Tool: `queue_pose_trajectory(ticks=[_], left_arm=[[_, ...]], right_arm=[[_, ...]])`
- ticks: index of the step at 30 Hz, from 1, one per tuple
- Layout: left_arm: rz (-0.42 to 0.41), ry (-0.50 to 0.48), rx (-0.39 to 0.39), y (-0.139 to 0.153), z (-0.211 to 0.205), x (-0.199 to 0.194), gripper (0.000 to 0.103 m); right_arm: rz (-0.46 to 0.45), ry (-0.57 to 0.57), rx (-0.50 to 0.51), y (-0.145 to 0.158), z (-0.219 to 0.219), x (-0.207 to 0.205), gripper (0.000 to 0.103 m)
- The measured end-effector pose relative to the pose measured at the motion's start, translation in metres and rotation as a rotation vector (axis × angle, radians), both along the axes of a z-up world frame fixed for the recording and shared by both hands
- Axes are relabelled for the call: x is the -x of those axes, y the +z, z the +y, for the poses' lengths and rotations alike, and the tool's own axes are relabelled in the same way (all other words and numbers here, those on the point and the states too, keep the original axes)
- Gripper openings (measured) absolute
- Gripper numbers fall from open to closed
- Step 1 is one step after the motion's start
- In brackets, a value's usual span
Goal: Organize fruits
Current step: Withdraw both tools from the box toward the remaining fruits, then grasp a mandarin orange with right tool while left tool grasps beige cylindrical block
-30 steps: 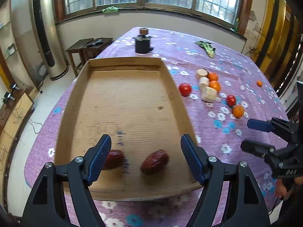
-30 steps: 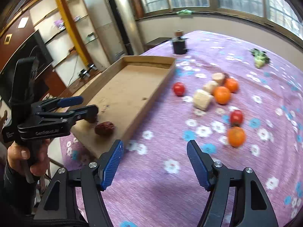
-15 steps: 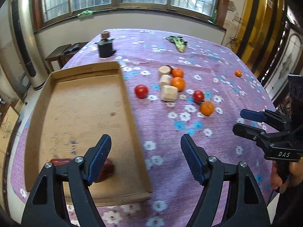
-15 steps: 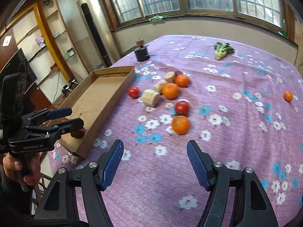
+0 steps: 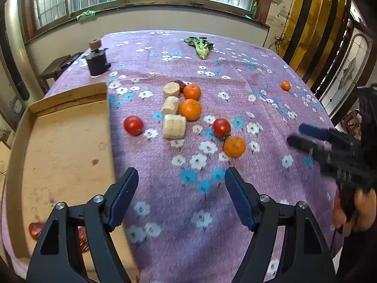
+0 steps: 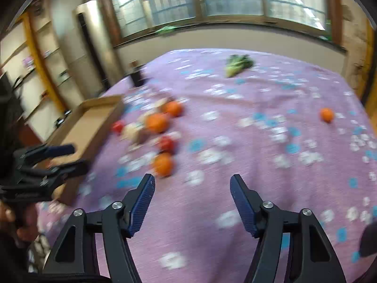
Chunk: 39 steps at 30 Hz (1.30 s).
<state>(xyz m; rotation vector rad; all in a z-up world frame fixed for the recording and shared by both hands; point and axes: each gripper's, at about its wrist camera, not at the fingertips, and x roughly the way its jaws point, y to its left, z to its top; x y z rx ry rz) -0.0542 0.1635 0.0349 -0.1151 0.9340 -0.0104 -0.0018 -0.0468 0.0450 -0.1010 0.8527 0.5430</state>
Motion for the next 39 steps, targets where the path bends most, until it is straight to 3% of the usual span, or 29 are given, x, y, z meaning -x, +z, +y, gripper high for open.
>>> queue_pose_trajectory(ticks=[6,12,15,21,25,26,28,31,39], left_arm=[[0.033,0.021,0.015,-0.013,-0.003,-0.038,0.076],[0.063,0.052,-0.012,-0.026,-0.006,-0.073,0.076],[0.081,0.063,-0.049,-0.034,-0.008,-0.088,0.076],[0.121,0.073,-0.037,-0.052,-0.004,-0.105,0.073],[0.111,0.064,-0.076,-0.059,-0.009,-0.110,0.059],[0.103,0.059,-0.080,-0.059,-0.010,-0.111,0.049],[0.093,0.052,-0.073,-0.057,-0.010,-0.112,0.032],[0.080,0.039,-0.021,-0.053,-0.007,-0.109,0.030],[0.030,0.027,-0.003,-0.032,-0.009,-0.084,0.030]], right_arm=[[-0.003,-0.236,0.003,0.000,-0.065,-0.072,0.064],[-0.007,-0.397,-0.014,-0.005,-0.120,-0.141,0.064],[0.000,-0.432,-0.020,-0.010,-0.133,-0.167,0.065],[0.016,-0.466,0.024,-0.028,-0.136,-0.209,0.063],[0.048,-0.483,0.094,-0.049,-0.134,-0.230,0.046],[0.028,-0.487,0.102,-0.049,-0.134,-0.230,0.037],[0.030,-0.475,0.092,-0.048,-0.133,-0.232,0.034],[0.009,-0.452,0.078,-0.044,-0.127,-0.220,0.033],[0.013,-0.255,-0.043,-0.020,-0.076,-0.138,0.033]])
